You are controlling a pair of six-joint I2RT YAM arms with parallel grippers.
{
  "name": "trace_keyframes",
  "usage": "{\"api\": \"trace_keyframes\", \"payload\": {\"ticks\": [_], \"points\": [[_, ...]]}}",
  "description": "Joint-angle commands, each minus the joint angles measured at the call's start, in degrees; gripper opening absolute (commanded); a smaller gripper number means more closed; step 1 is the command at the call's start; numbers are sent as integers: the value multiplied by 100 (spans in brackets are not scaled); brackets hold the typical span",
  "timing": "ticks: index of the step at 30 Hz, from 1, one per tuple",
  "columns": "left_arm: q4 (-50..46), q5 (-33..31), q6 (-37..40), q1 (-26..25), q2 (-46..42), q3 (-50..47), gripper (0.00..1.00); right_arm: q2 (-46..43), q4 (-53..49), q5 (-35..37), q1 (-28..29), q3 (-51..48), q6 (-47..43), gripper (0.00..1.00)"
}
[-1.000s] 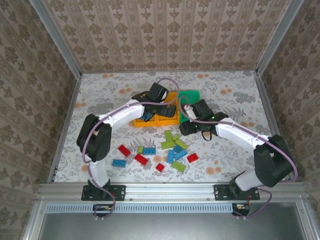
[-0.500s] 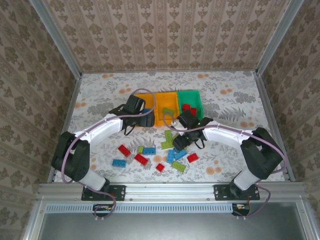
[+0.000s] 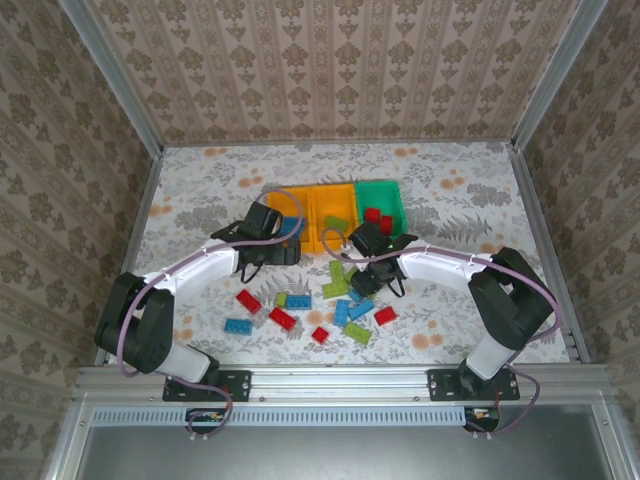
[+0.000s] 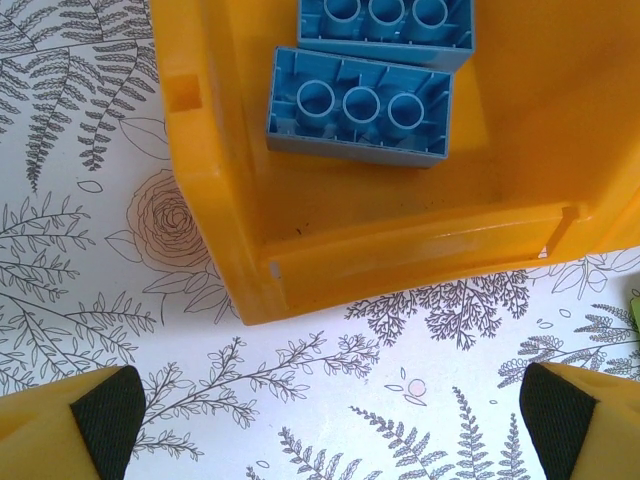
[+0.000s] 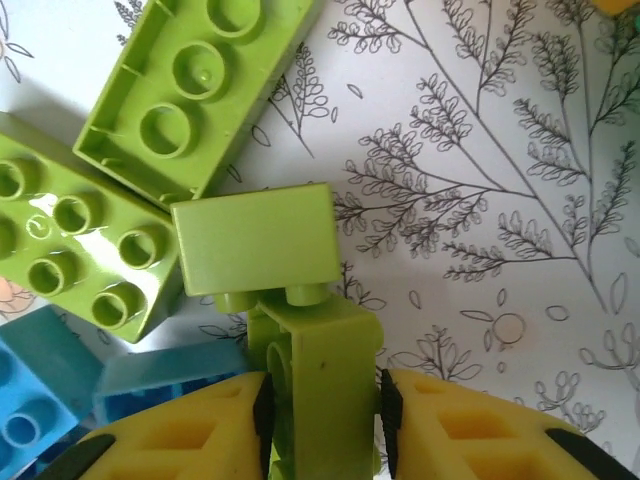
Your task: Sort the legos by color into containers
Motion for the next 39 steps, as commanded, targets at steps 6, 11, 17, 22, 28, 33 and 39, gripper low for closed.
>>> {"api": "trace_keyframes", "payload": {"ticks": [6, 11, 17, 22, 28, 33, 39], "points": [[111, 47, -134, 53, -62, -129, 100, 38, -157, 274, 22, 117, 139, 19], [126, 48, -137, 53, -45, -174, 100, -199, -152, 208, -46, 203, 254, 9], [144, 27, -173, 53, -78, -266, 100, -522, -189, 56, -151, 474, 300, 6], [134, -1, -162, 53, -190, -344, 100, -566, -109, -152, -365, 880, 437, 6], [75, 47, -110, -11, -304, -426, 100, 77, 11, -246, -548, 1717, 809, 6], [35, 34, -102, -231, -308, -550, 100, 932, -206, 101, -580, 2644, 1112, 6], [241, 163, 73, -616, -299, -707, 100, 1681, -306, 517, -635, 3484, 1436, 8]]}}
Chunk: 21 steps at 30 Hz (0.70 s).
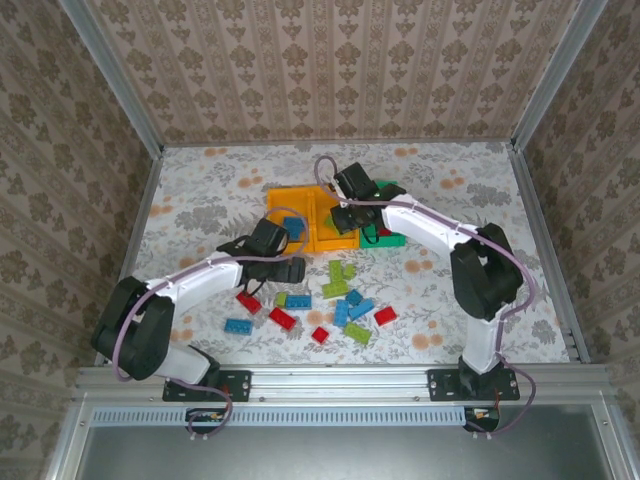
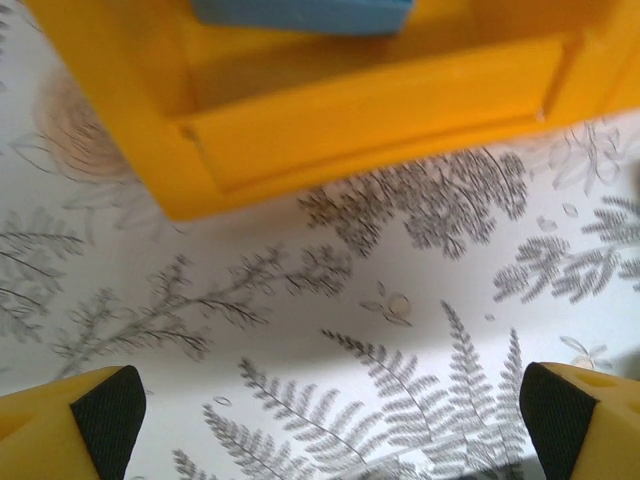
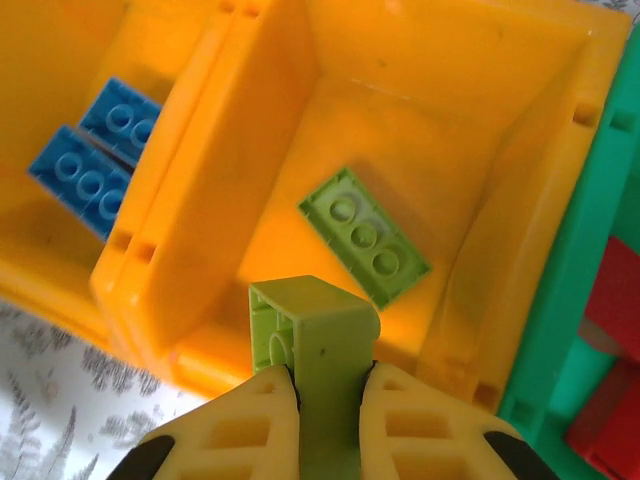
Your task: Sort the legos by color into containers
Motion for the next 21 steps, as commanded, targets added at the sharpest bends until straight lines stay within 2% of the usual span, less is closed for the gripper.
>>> {"api": "trace_keyframes", "payload": {"ticks": [1, 6, 12, 14, 16, 21], "points": [[183, 149, 179, -168, -107, -119, 100, 331, -367, 340, -58, 493, 318, 8], [532, 445, 685, -464, -112, -158, 100, 740, -590, 511, -74, 919, 355, 12], [864, 540, 1706, -1024, 19, -126, 100, 811, -642, 578, -80, 979, 397, 26], [955, 606, 1987, -1111, 85, -131, 100, 763, -635, 574, -83, 955, 387, 35], [1023, 766, 2299, -1150, 215, -114, 100, 680, -625, 573, -77, 924, 395, 51], [1099, 1159, 2766, -1182, 494, -17, 97, 380, -577, 582, -82, 789, 449, 68]]}}
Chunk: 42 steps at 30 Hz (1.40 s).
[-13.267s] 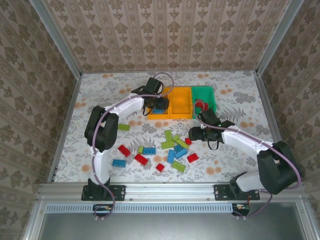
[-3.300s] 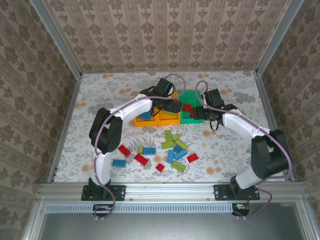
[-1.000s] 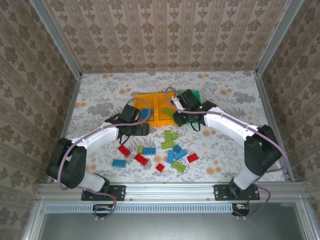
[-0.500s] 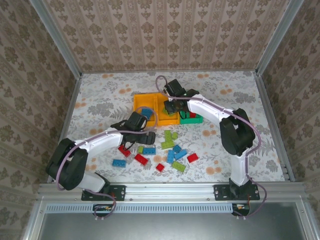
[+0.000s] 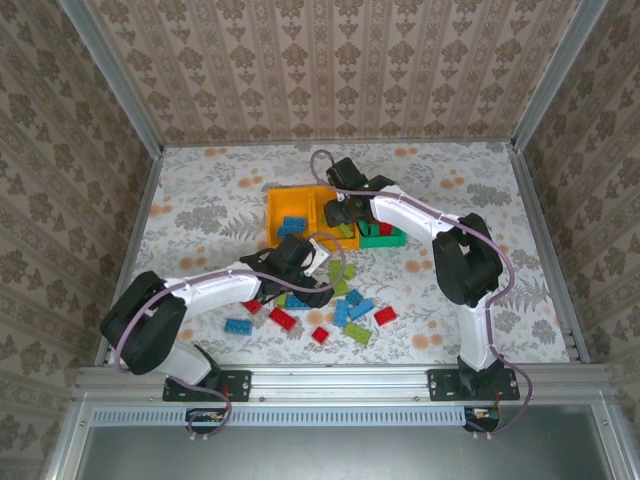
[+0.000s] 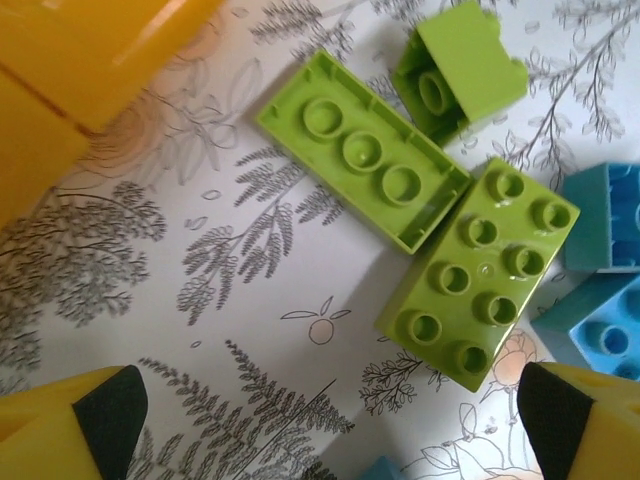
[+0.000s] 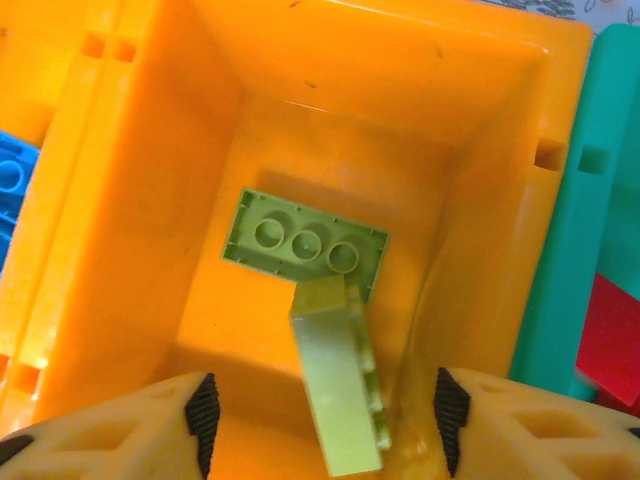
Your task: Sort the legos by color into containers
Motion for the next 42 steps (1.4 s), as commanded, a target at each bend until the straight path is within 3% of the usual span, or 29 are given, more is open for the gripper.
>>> {"api": "trace_keyframes", "payload": {"ticks": [1, 9, 17, 25, 33, 42], "points": [[157, 422, 637, -68, 158, 114, 97, -445, -82, 154, -32, -92, 128, 72], [310, 540, 1084, -333, 618, 313, 94, -1379, 195, 277, -147, -933, 297, 80], [426, 598, 1249, -376, 1041, 512, 91, -2234, 464, 176, -720, -2001, 449, 81], [359, 672, 1259, -378, 1321, 638, 71, -2938, 502, 180, -1132, -2874, 439, 82], [321, 838, 1042, -385, 911, 528, 35, -3325, 484, 336, -1231, -3407, 408, 83], [13, 709, 879, -299, -161, 602, 32, -3815, 585, 69, -1210, -3975, 435, 81]]}}
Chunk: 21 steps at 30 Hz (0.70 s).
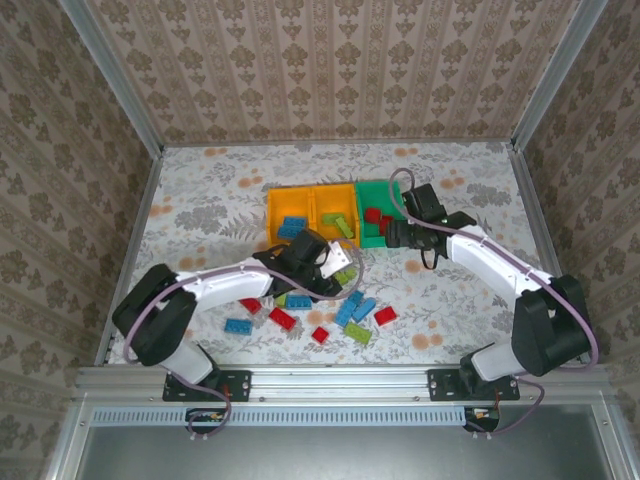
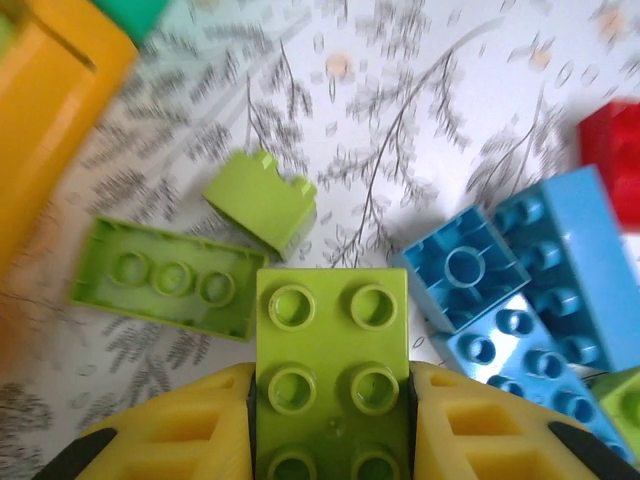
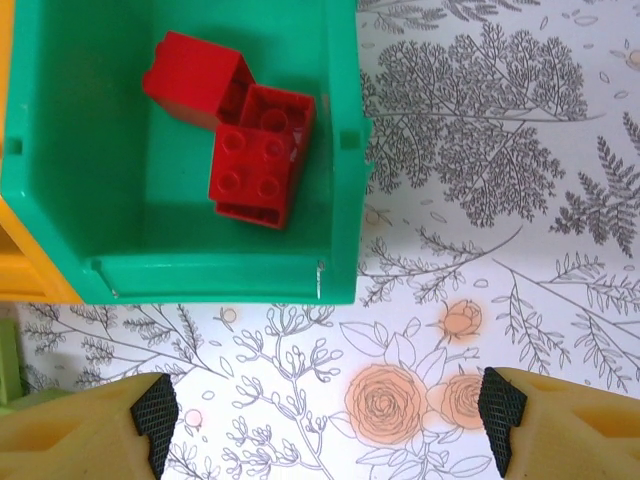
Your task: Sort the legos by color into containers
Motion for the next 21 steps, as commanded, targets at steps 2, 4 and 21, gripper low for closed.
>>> {"api": "trace_keyframes", "payload": {"ticks": [2, 4, 21], "points": [[-253, -63, -250, 162, -392, 234, 32, -494, 76, -239, 30, -387, 182, 81], [-326, -215, -383, 340, -392, 470, 32, -669, 52, -314, 131, -618, 292, 81], [-1543, -560, -1386, 1225, 2183, 3512, 35, -1731, -471, -1057, 1001, -2079, 3852, 84]]}}
